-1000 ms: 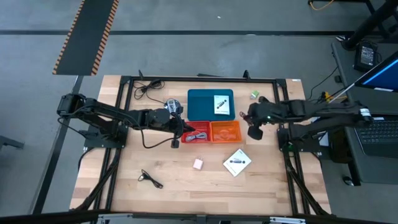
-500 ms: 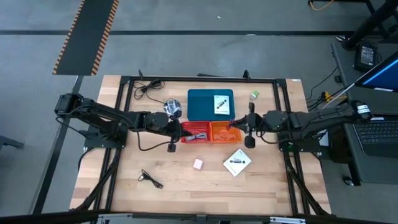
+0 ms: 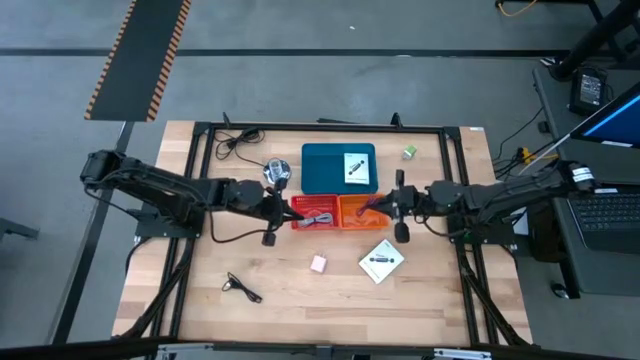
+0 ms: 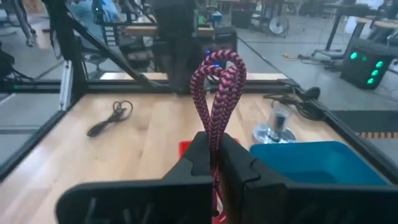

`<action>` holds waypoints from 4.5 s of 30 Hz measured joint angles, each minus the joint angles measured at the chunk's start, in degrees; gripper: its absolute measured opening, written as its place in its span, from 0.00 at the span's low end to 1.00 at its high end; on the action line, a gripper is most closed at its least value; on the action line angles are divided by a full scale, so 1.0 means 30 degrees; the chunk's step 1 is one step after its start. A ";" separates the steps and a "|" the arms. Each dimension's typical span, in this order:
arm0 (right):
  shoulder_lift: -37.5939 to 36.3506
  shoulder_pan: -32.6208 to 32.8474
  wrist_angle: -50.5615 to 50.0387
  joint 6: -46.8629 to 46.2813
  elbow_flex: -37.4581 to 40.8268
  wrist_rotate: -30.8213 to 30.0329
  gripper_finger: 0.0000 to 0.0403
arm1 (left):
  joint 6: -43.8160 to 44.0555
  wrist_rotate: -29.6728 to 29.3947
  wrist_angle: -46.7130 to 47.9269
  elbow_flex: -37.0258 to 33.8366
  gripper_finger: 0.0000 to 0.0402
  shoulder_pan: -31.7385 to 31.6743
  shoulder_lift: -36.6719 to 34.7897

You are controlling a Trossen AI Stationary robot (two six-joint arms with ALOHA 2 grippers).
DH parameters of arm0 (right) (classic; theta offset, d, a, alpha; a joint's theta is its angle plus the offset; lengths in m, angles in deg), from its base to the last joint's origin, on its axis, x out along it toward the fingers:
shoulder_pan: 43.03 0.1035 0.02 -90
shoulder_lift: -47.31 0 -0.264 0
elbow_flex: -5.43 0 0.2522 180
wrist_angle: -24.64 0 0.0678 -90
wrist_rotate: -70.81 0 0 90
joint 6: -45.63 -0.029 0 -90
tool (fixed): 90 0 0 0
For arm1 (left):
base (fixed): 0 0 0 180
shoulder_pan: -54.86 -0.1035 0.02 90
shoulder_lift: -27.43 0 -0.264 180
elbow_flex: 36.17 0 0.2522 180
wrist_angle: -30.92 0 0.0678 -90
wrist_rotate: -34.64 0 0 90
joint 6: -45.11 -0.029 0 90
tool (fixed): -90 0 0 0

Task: Pick and place items into bin
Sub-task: Put the red charger cable into the red bin, then put the white charger adapter into the orange bin

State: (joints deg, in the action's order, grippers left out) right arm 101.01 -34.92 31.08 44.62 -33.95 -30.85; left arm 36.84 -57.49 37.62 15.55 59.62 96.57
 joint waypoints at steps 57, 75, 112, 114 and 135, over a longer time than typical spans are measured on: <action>1.8073 -0.3069 -1.6339 -0.2124 -1.9017 0.0252 0.00 | 0.1355 0.0539 -0.3983 -0.4089 0.00 0.0028 -0.2213; 1.8073 -0.3129 -1.7423 -0.1566 -1.9013 0.0270 0.20 | 0.1501 0.0510 -0.3983 -0.4087 0.00 0.0028 -0.2208; 1.4547 0.1177 -1.7887 -0.3661 -1.6758 -0.1558 0.00 | 0.2579 0.0492 -0.4092 -0.4066 0.00 0.0118 -0.2193; 1.3893 0.1542 -1.6775 -0.3958 -1.5952 -0.1604 0.00 | 0.2579 0.0491 -0.4158 -0.4066 0.00 0.0316 -0.2193; 1.0139 0.5563 -0.7311 -0.3301 -0.8725 -0.1610 0.00 | 0.2797 0.0520 -0.4737 -0.4066 0.00 0.3062 -0.1116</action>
State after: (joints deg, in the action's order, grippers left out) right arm 131.43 -18.23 9.15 34.72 -60.12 -35.68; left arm 45.23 -55.93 23.41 3.35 68.80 93.22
